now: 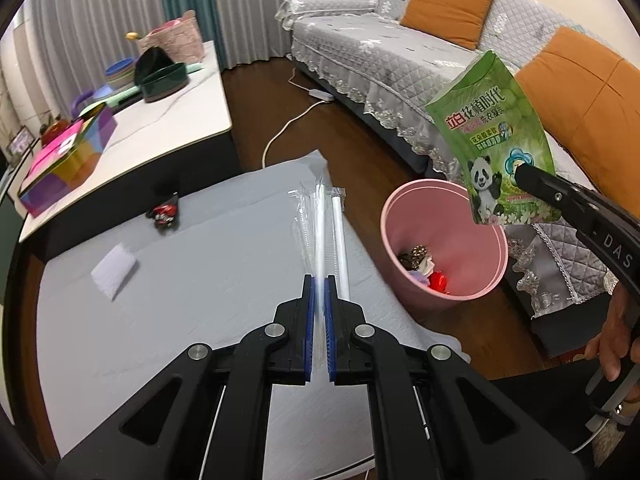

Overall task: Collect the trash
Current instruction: 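Carry the tubes and packet over the pink wastebasket and open both grippers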

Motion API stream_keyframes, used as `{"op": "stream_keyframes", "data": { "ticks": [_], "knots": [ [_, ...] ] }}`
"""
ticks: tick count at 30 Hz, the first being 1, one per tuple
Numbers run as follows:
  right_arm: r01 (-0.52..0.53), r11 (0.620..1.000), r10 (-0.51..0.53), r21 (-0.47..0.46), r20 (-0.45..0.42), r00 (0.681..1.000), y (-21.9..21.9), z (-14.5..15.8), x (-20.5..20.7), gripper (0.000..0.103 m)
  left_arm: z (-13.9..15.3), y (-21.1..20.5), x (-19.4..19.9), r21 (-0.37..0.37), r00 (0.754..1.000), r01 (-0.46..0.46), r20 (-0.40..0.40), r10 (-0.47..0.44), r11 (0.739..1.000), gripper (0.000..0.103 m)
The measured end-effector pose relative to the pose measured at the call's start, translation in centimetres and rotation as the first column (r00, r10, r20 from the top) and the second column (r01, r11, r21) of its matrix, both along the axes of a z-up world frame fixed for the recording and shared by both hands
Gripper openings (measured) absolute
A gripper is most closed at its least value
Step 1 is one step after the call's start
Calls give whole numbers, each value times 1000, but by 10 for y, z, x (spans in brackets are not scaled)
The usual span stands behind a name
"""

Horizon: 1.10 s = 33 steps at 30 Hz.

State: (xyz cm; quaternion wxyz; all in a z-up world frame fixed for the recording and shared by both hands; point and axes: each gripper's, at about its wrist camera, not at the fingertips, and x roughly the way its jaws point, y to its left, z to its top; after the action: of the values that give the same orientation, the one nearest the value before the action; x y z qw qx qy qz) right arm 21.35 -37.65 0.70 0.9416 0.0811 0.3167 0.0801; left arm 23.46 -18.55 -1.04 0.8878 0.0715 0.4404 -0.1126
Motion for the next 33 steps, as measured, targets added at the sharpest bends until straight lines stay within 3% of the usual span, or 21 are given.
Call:
{"op": "stream_keyframes", "data": {
  "ticks": [21,33],
  "knots": [
    [132,991,-132,-19,-20,991,-49,-15,15,3,2,-95,63,-24,979,204,-20,-204,979,5],
    [212,977,-210,8,-88,974,-79,-31,29,3,-18,-140,79,-49,955,287,-62,-289,957,5]
  ]
}}
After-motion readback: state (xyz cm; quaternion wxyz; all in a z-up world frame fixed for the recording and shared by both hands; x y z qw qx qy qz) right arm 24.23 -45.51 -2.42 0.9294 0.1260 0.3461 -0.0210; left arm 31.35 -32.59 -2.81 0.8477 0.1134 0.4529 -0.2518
